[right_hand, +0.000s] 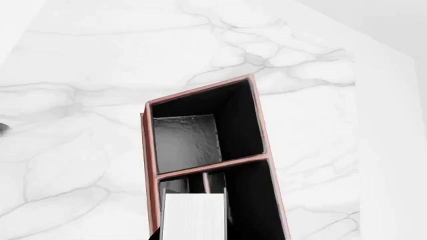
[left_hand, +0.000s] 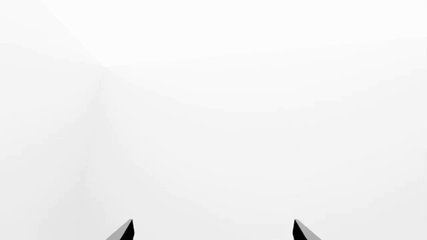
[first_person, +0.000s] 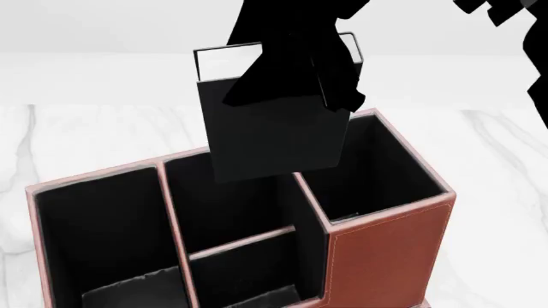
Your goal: Pick up the book and place it in the front compartment of the caddy.
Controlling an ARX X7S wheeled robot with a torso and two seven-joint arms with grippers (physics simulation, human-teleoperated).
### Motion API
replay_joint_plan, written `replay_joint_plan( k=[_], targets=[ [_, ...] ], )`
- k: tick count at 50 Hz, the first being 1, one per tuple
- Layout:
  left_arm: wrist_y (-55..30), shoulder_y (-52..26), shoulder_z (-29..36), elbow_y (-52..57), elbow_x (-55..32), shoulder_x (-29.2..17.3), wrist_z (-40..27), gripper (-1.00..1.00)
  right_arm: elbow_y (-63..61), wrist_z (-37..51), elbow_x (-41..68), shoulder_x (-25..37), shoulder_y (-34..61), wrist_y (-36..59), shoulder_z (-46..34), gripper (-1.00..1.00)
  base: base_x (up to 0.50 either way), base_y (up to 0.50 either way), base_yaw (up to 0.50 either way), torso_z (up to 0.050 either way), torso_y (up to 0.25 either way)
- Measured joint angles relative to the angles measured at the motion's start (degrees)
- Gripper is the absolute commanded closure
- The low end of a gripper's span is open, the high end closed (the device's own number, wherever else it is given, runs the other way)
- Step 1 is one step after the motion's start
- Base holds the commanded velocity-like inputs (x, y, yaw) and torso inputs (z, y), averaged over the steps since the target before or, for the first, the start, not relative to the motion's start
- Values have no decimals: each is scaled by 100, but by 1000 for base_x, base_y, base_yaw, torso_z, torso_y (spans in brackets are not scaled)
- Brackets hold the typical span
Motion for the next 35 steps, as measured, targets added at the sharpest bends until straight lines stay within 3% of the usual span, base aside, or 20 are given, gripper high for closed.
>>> replay_joint_plan(
  k=[8, 17, 35],
  targets=[
    [6, -9, 20, -1, -7, -9, -15, -100, 929, -65, 1578, -400, 90, -897, -1793, 100, 0, 0, 0, 1, 1],
    [26, 2, 33, -6, -5, -15, -29, -100, 1516, -96, 2913, -712, 57, -1513, -3221, 100, 0, 0, 0, 0, 2],
    [86, 56, 20, -28, -6, -33, -43, -100, 1627, -101, 4162, -1021, -6, -2127, -4503, 100, 0, 0, 0, 1, 1]
  ],
)
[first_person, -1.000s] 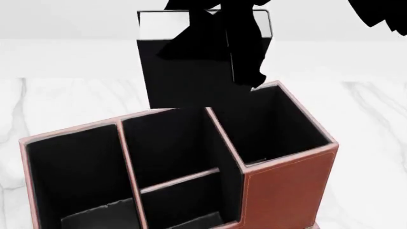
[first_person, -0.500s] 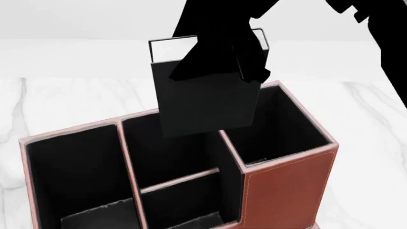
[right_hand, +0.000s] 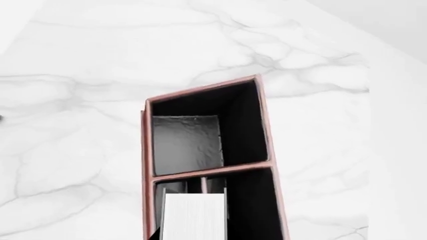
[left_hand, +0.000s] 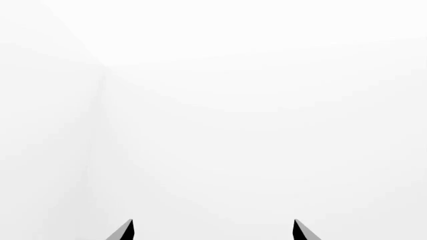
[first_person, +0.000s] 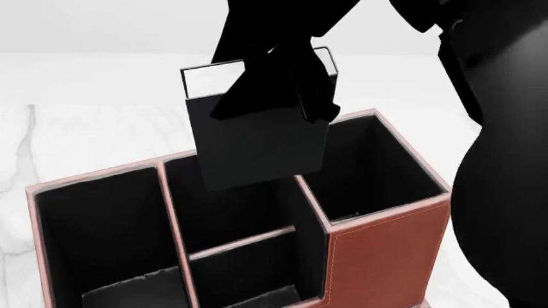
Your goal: Pick up the book and place it in the front compartment of the caddy.
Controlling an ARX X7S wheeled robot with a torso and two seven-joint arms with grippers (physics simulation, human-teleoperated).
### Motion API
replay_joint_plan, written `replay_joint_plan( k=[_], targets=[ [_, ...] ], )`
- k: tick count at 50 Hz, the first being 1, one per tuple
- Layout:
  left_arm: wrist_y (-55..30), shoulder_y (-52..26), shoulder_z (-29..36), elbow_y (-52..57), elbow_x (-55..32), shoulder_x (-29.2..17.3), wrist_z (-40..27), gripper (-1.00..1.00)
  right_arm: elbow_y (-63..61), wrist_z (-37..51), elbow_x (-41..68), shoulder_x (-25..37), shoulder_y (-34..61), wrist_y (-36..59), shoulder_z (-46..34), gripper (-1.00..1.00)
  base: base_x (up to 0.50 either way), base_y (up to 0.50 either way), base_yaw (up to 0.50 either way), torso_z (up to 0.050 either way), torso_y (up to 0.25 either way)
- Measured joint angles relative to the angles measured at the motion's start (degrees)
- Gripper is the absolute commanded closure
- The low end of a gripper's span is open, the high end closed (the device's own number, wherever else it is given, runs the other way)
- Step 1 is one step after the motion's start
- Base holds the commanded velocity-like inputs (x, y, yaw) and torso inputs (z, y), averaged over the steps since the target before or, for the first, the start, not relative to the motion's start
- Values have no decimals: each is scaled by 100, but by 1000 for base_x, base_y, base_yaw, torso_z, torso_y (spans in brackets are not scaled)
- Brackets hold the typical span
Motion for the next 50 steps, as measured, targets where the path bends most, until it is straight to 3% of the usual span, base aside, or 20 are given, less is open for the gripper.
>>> replay_joint_plan(
  k=[50],
  targets=[
    [144, 111, -5, -67, -7, -57, -10, -100, 509, 0, 190, -405, -667, 13, -65, 100, 0, 0, 0, 0, 1]
  ],
)
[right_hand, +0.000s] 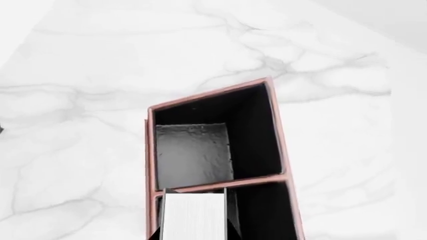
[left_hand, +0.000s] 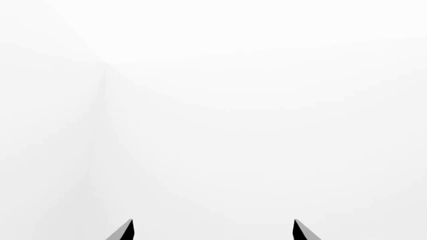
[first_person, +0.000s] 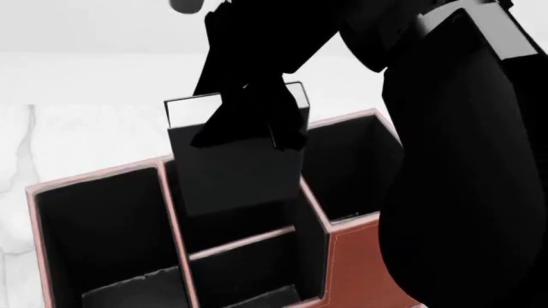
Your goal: Pick up the book and place it in the front compartment of the caddy.
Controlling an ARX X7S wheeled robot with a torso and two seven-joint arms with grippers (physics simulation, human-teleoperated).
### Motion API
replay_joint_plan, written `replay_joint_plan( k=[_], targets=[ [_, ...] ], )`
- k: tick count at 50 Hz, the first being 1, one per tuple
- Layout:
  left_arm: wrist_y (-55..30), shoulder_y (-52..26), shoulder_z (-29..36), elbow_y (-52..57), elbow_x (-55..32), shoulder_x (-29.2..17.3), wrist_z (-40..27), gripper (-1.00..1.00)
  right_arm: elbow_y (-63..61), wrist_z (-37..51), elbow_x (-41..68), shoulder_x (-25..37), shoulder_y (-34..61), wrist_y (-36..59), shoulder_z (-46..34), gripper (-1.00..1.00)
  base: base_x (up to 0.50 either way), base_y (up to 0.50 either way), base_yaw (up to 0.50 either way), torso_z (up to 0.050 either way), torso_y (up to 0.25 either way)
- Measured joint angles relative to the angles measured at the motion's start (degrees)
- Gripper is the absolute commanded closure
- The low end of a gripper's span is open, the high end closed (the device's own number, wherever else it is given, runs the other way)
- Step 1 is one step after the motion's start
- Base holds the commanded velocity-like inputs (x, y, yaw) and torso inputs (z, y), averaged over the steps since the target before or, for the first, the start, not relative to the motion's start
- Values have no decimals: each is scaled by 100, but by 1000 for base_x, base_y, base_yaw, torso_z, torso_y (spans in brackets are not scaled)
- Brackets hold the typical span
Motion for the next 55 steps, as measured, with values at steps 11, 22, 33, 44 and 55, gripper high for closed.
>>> replay_joint_plan(
  k=[11, 22, 33, 44, 55],
  targets=[
    [18, -4, 18, -8, -4, -9, -10, -100, 84, 20, -545, 25, -162, 273, 495, 100, 0, 0, 0, 0, 1],
    [61, 35, -7, -44, -26, 3, -17, -100, 120, 2, -1224, 2, -334, 477, 1115, 100, 0, 0, 0, 1, 1],
    [97, 85, -10, -72, -38, 8, -13, -100, 123, 0, -1108, -26, -415, 450, 962, 100, 0, 0, 0, 0, 1],
    [120, 111, -6, -81, -55, 0, -11, -100, 123, 0, -1290, -36, -484, 492, 1117, 100, 0, 0, 0, 0, 2],
    [132, 116, 2, -91, -79, -14, -10, -100, 105, 2, -1712, -38, -557, 591, 1500, 100, 0, 0, 0, 1, 1]
  ],
)
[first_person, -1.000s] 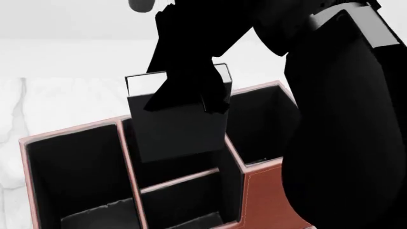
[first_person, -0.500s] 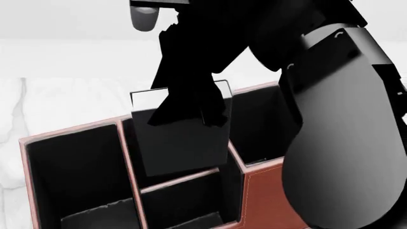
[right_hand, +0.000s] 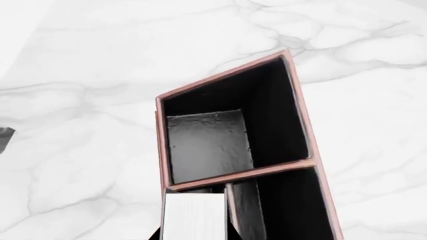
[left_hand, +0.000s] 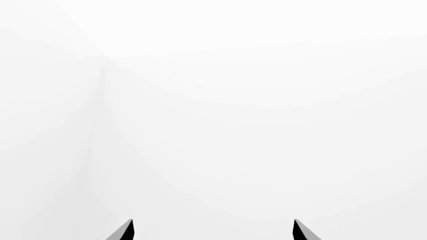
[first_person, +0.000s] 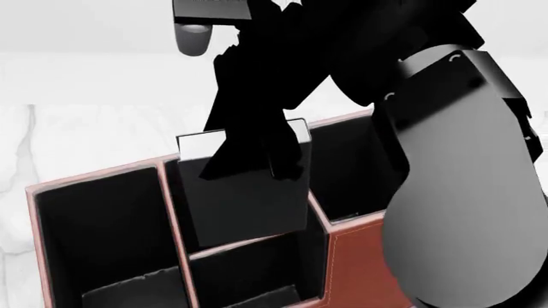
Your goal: Pick up the book and place it in the front compartment of the caddy.
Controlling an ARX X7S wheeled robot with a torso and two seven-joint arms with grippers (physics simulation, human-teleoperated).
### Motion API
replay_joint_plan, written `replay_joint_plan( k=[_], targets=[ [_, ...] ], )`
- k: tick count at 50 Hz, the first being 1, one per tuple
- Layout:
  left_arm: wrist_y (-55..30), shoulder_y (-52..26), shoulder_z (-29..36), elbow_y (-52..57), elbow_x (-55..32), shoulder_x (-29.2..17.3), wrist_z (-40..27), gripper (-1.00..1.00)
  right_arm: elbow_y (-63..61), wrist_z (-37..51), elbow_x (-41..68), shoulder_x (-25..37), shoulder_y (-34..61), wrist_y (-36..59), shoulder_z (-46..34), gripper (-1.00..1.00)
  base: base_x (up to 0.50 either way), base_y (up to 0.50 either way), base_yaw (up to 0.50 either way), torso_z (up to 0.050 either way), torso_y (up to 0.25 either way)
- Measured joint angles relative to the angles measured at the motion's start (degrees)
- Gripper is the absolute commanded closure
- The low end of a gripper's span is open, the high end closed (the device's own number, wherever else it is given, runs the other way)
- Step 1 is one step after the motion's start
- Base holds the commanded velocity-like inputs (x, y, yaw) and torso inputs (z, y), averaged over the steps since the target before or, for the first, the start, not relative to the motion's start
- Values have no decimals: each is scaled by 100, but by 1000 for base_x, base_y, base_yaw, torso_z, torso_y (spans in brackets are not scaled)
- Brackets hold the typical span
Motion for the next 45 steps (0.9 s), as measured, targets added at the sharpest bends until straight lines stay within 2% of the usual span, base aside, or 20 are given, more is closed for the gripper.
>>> replay_joint_plan(
  k=[26, 45],
  targets=[
    [60, 73, 16, 2, 27, -25, -17, -100, -3, -2, -369, -1, -23, 85, 375, 100, 0, 0, 0, 0, 1],
    [70, 62, 42, 18, 11, -55, -42, -100, 17, 0, -49, -3, 144, 15, -17, 100, 0, 0, 0, 0, 1]
  ],
)
